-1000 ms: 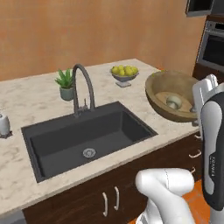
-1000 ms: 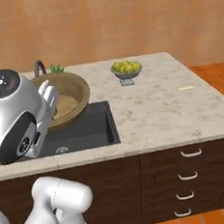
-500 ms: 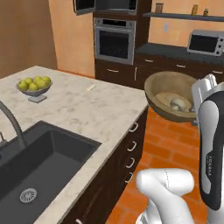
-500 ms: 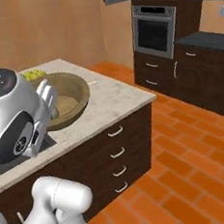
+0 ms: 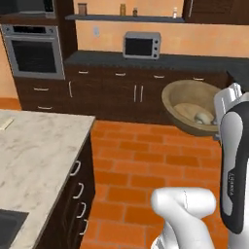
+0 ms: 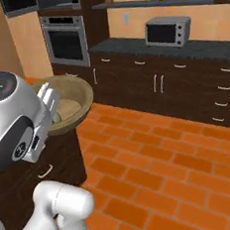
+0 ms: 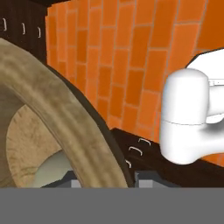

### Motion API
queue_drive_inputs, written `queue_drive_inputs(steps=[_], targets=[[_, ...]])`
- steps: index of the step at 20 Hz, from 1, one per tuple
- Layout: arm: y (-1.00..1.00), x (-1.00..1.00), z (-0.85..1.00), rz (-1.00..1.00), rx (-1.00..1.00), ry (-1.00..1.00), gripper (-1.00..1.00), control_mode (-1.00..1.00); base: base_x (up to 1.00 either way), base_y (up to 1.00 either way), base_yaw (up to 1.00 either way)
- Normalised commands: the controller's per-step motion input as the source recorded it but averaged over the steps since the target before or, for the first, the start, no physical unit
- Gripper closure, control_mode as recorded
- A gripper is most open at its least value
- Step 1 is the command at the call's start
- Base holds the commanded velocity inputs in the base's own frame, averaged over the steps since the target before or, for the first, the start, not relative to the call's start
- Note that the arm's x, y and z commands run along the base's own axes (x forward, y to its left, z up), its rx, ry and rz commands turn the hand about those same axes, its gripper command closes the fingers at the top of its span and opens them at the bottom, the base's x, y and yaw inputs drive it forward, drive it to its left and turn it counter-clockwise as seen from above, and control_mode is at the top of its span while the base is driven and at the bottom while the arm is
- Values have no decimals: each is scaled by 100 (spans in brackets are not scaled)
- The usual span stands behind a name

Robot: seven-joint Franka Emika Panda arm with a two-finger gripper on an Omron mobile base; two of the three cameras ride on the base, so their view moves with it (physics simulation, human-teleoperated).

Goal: Pick the mushroom from the sink and place it in the bowl. Then pick the bowl and place it in the microwave. Then close the microwave door and press the start button.

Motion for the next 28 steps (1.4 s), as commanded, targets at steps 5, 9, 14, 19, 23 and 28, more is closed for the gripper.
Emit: queue_drive_inputs(steps=[5, 9, 14, 19, 23, 28], targets=[[0, 0, 0, 0, 0, 0, 100, 100, 87, -9, -56], [0, 0, 0, 0, 0, 0, 100, 100, 100, 16, -40], [0, 0, 0, 0, 0, 0, 100, 100, 100, -51, -15], [0, 0, 0, 0, 0, 0, 100, 100, 100, -67, -1], [0, 0, 0, 0, 0, 0, 100, 100, 100, -8, 0], [0, 0, 0, 0, 0, 0, 100, 100, 100, 11, 6]])
